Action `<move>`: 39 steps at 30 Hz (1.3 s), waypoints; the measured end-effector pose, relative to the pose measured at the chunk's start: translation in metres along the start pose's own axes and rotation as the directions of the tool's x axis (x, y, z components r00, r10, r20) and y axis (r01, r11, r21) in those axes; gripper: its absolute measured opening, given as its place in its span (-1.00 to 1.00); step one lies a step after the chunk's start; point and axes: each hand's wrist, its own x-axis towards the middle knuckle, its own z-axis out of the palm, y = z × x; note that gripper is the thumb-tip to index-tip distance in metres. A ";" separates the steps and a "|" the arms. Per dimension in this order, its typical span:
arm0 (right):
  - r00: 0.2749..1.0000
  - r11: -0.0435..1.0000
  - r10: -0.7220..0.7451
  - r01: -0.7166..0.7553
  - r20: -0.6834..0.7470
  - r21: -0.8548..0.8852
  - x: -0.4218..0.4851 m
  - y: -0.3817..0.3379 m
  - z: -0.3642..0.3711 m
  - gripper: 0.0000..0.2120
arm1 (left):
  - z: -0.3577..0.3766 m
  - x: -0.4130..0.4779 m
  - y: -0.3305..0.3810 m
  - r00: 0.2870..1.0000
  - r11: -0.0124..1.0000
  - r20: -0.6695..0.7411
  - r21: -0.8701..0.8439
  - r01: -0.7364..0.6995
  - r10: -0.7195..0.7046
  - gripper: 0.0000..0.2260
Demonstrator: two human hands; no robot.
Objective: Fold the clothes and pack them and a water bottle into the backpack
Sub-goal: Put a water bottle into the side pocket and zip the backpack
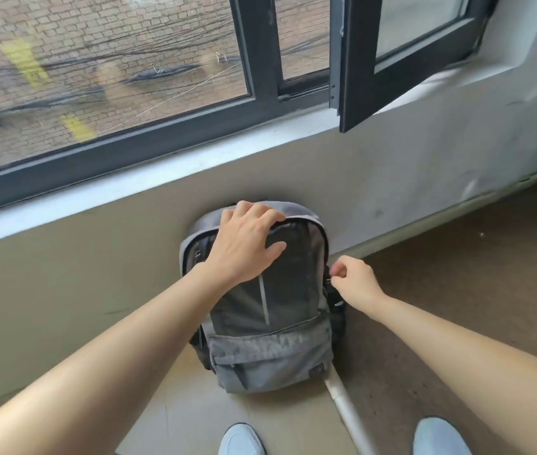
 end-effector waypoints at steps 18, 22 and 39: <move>0.783 0.939 0.233 -0.335 0.577 0.075 -0.008 0.042 0.031 -0.55 | 0.036 0.029 0.009 0.974 0.948 0.102 -0.229 0.222 -0.203 -0.89; 0.712 0.936 0.248 -0.351 0.657 0.028 -0.010 0.041 0.024 -0.72 | 0.034 0.028 0.027 0.962 0.953 0.048 -0.126 0.274 -0.270 -0.78; 0.819 0.906 -0.027 -0.222 0.573 0.360 0.011 0.004 -0.015 -0.58 | 0.050 0.024 0.032 0.954 0.954 0.028 -0.006 0.298 -0.298 -0.64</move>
